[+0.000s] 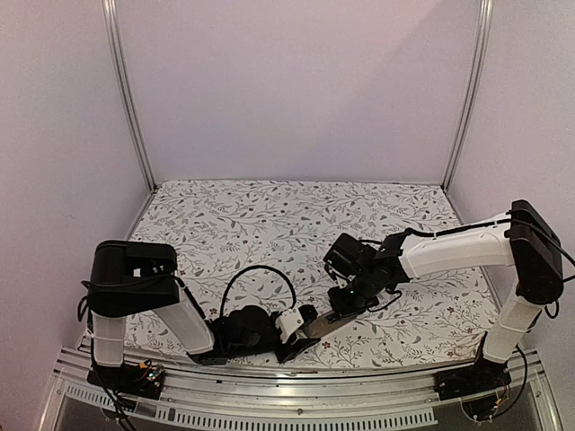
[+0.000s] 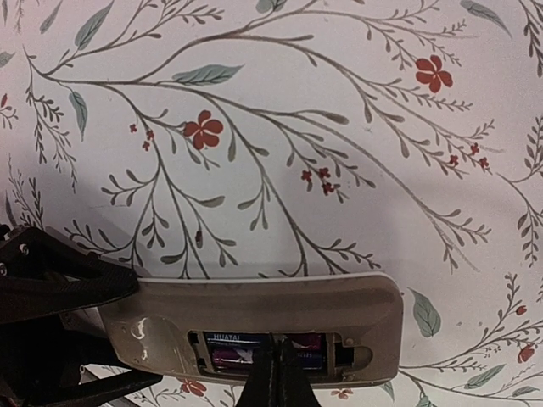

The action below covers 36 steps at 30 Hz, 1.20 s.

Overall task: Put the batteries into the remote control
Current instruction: Load the battery cover onto the remote control without the battery cover.

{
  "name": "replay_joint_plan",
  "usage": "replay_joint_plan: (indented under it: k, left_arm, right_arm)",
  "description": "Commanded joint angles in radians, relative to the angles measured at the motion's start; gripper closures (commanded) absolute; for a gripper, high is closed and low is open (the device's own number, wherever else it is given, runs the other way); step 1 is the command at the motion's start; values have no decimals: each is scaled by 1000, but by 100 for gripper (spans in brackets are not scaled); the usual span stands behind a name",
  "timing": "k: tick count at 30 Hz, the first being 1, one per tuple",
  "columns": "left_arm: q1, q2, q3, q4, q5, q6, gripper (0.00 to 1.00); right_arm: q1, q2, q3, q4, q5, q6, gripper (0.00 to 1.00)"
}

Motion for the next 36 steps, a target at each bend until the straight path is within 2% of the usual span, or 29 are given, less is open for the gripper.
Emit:
replay_joint_plan:
  k: [1,7,22,27,29,33,36]
  left_arm:
    - [-3,24,-7,-81,-14,21,53]
    - [-4,17,-9,-90,-21,21,53]
    - [-3,15,-6,-102,-25,21,53]
    - [-4,5,11,-134,-14,34,52]
    - [-3,-31,36,-202,-9,47,44]
    - [-3,-184,122,-393,10,67,16]
    - [-3,-261,198,-499,12,76,8]
  right_arm:
    - [4,16,44,-83,11,-25,100]
    - [31,1,42,-18,-51,-26,100]
    - [30,70,-66,-9,-22,-5,100]
    - [30,42,-15,-45,0,-11,100]
    - [31,36,42,-65,10,-25,100]
    - [25,7,143,-83,79,-47,97]
    - [9,-15,209,-79,110,-72,89]
